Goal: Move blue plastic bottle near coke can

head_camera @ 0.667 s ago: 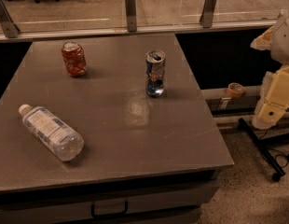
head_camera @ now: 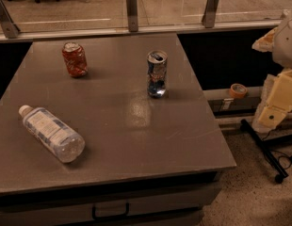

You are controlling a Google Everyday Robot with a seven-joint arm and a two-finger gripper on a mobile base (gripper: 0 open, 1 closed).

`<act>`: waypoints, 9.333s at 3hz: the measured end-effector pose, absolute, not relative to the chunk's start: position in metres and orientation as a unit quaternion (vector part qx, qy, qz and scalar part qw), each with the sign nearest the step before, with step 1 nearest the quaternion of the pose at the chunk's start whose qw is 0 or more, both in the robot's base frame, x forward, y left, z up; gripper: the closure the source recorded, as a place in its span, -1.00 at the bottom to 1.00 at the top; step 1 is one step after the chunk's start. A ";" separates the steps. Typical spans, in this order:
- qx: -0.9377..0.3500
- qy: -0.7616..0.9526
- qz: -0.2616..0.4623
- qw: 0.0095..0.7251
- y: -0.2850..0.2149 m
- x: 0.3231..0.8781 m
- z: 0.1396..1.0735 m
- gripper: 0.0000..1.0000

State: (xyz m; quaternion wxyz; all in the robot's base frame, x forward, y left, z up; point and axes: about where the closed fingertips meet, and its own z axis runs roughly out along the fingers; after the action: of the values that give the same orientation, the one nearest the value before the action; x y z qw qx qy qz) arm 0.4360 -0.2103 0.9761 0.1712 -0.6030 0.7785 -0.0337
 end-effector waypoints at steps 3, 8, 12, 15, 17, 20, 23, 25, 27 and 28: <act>-0.577 0.769 0.050 0.271 -0.134 0.421 0.922 -1.00; -0.500 0.780 0.144 0.347 -0.012 0.426 0.908 -1.00; -0.482 0.761 0.182 0.394 0.061 0.418 0.922 -1.00; -0.494 0.717 0.265 0.415 0.167 0.385 0.887 -1.00; -0.487 0.722 0.252 0.421 0.183 0.402 0.856 -0.66; -0.498 0.713 0.227 0.438 0.193 0.438 0.854 0.74; -0.412 0.756 0.162 0.483 0.128 0.534 0.880 0.72; -0.410 0.769 0.164 0.463 0.141 0.546 0.875 -0.21; -0.411 0.773 0.165 0.455 0.150 0.544 0.874 -1.00; -0.403 0.776 0.163 0.457 0.136 0.532 0.878 -1.00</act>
Offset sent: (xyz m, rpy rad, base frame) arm -0.0188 0.0832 -0.0500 0.3091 -0.0920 -0.0473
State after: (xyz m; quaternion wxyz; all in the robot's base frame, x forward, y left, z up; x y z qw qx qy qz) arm 0.5318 0.1363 0.8781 0.4570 -0.4030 0.7761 0.1628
